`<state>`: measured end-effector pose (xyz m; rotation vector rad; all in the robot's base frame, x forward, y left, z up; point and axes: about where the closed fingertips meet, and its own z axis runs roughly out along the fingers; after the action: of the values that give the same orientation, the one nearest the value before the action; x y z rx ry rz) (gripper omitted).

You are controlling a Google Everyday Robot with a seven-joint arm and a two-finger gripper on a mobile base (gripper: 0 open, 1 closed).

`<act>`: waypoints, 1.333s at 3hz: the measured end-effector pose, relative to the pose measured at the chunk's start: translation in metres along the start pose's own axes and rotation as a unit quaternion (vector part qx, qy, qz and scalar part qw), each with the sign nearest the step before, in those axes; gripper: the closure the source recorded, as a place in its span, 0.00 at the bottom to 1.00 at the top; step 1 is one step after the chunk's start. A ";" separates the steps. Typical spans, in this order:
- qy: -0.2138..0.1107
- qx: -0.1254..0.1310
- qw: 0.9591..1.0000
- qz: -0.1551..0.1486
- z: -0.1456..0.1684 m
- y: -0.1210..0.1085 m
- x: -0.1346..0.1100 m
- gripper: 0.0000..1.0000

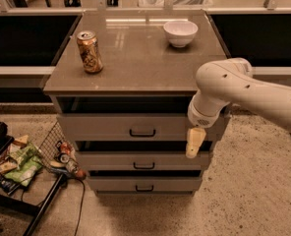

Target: Open top drawer

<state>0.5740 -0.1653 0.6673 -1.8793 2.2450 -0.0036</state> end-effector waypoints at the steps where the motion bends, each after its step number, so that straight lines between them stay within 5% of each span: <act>1: 0.001 -0.016 1.000 -0.001 0.014 0.000 -0.002 0.14; 4: 0.017 -0.030 0.999 0.017 -0.005 0.018 0.010 0.84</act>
Offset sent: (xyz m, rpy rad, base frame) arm -0.0140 -0.0018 -0.0077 0.0031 0.0762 -0.0300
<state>0.5538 -0.1728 0.6684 -1.8843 2.3237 0.0377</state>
